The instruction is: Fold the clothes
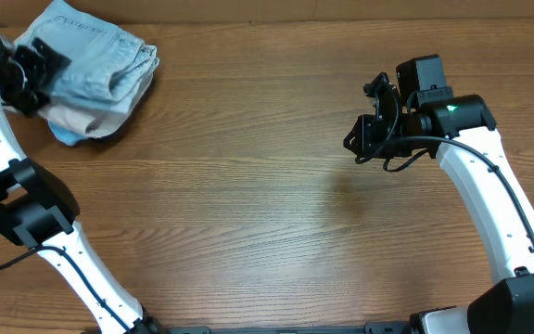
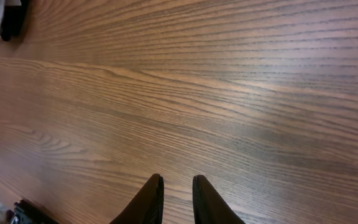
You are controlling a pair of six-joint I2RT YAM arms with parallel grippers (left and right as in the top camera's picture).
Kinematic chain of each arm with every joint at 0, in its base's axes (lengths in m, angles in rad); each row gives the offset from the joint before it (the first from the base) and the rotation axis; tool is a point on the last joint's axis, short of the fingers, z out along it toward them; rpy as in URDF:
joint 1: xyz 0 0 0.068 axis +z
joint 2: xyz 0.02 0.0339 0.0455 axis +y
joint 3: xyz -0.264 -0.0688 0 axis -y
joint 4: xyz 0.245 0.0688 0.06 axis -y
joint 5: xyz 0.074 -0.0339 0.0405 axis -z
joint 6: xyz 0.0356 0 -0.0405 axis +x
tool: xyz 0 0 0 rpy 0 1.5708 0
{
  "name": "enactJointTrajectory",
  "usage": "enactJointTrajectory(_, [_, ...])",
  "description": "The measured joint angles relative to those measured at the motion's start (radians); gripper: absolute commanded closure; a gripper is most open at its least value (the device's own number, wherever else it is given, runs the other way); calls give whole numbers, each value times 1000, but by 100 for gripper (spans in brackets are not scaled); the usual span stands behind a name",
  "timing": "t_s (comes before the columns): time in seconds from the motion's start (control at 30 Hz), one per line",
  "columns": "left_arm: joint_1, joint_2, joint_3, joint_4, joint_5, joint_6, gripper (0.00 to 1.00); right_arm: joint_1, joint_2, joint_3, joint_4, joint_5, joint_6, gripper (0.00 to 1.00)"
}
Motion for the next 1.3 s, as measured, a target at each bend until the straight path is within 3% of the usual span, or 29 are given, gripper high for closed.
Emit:
enactJointTrajectory(0.27, [40,-15,61,-242,-27,45,0,0,0,0,-2,0,0,81])
enactJointTrajectory(0.43, [58,-133,159,-324,-40,127,0,0,0,0,-2,0,0,81])
enactJointTrajectory(0.5, [55,-217,188,-331,-29,182,0,0,0,0,-4,-1,3,72])
enactJointTrajectory(0.63, [-4,-417,228,-331,49,336,0,0,0,0,-7,-13,3,65])
enactJointTrajectory(0.8, [-229,-636,240,-341,92,516,0,23,-89,-7,14,0,5,50])
enactJointTrajectory(0.87, [-337,-698,241,-354,54,556,0,48,-191,-8,48,23,7,34])
enactJointTrajectory(0.93, [-441,-756,241,-373,-23,582,0,74,-311,-8,92,45,8,0])
enactJointTrajectory(1.1, [-614,-839,245,-420,-193,615,0,97,-610,-3,200,74,4,0])
enactJointTrajectory(1.3, [-645,-824,247,-431,-238,602,0,97,-753,6,214,79,3,0])
